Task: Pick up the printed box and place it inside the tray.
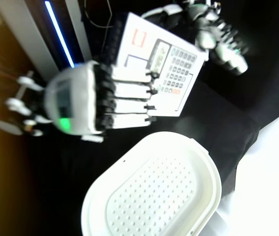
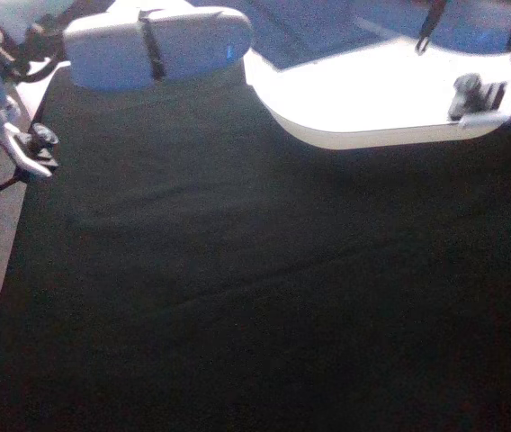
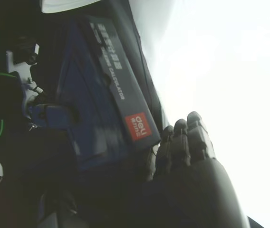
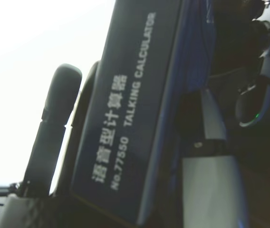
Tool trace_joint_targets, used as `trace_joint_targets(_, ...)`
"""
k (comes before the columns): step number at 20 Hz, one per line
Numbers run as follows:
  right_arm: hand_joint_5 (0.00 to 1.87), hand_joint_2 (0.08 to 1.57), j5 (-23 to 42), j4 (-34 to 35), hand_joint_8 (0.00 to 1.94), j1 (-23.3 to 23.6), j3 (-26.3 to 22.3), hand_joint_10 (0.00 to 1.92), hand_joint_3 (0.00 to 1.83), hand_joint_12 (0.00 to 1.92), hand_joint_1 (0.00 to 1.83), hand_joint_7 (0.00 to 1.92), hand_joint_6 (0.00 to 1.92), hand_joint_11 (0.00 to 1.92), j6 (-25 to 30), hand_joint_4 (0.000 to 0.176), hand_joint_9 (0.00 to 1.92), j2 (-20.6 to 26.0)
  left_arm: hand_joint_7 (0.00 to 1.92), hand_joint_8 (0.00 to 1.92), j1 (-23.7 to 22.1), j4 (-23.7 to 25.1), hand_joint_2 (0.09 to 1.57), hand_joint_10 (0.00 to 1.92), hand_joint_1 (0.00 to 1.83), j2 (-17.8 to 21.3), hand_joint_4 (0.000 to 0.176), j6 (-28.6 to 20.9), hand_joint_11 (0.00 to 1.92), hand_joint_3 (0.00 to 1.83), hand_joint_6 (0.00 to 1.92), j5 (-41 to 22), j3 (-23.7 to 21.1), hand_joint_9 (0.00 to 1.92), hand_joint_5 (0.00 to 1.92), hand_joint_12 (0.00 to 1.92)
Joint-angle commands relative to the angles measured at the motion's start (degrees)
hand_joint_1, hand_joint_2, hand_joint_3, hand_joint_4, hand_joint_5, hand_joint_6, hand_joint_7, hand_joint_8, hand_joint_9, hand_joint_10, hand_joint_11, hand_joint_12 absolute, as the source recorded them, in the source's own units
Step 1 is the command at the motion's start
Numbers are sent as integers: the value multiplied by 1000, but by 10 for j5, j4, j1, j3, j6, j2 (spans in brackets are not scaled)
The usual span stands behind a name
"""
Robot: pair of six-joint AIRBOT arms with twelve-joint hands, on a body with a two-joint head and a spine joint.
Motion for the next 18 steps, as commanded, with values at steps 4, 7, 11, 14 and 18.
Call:
trace_joint_targets(4, 1039, 1079, -10, -30, 1018, 42, -37, 935, 2, 1563, 1274, 1103, 667, 1032, -95, 0, 1223, 51, 0, 0, 19, -41, 826, 0, 0, 38, 68, -3, 0, 17, 0, -130, -17, 0, 0, 0)
trace_joint_targets(7, 1054, 1079, -62, -55, 1732, 50, -56, 1866, 2, 1909, 1180, 1258, 838, 1460, -158, 0, 1473, 76, 0, 0, 62, -66, 817, 0, 0, 68, 32, -1, 0, 9, 0, -189, -38, 0, 0, 0)
trace_joint_targets(11, 1075, 1071, -136, -63, 1172, 82, -92, 1404, 0, 1709, 1187, 1139, 810, 1255, -315, 0, 1311, 94, 0, 0, 89, -77, 835, 0, 0, 82, 9, 8, 0, 15, 0, -214, -54, 0, 0, 0)
trace_joint_targets(14, 1073, 1069, -174, -65, 1880, 110, -126, 1894, 1, 1912, 1187, 1070, 811, 1418, -453, 0, 1343, 103, 0, 0, 112, -94, 834, 0, 0, 88, 13, 8, 0, 12, 0, -230, -61, 0, 0, 0)
trace_joint_targets(18, 984, 1108, -196, -65, 1651, 117, -160, 1796, 0, 1921, 1176, 991, 960, 1042, -619, 0, 1013, 112, 0, 0, 135, -108, 824, 0, 0, 88, 23, 8, 0, 4, 0, -247, -65, 0, 0, 0)
